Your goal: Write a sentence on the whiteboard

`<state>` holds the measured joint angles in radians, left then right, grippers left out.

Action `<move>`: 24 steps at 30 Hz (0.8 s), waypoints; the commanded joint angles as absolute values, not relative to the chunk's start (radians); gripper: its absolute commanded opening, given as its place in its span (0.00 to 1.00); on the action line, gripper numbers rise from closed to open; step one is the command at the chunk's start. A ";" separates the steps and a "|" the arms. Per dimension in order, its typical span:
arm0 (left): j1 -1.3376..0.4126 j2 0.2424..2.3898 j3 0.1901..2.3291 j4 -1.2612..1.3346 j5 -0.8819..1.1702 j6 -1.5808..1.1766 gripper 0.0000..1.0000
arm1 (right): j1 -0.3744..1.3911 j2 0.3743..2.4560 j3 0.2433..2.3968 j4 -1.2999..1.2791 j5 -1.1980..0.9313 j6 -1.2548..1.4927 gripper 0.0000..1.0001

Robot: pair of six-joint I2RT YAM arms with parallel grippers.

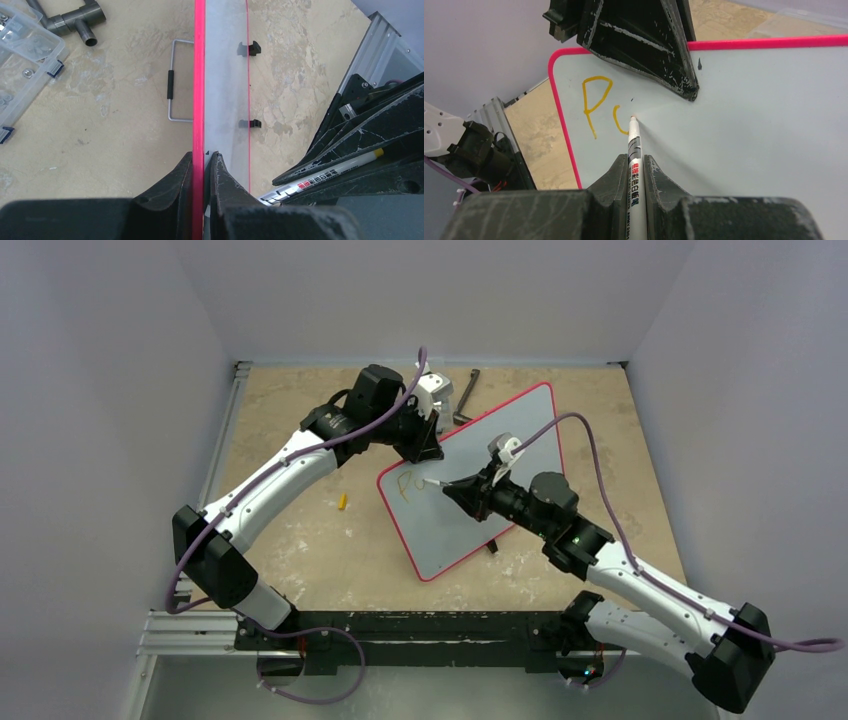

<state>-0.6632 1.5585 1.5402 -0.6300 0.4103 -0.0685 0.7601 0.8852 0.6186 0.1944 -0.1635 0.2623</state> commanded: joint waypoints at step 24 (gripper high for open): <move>-0.681 1.574 1.509 -0.741 0.343 0.009 0.00 | 0.755 0.939 0.662 0.225 -0.188 0.256 0.00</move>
<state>-0.6621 1.5585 1.5402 -0.6331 0.4065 -0.0689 0.7601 0.9485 0.6598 0.2485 -0.2195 0.2680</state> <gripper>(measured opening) 0.098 0.090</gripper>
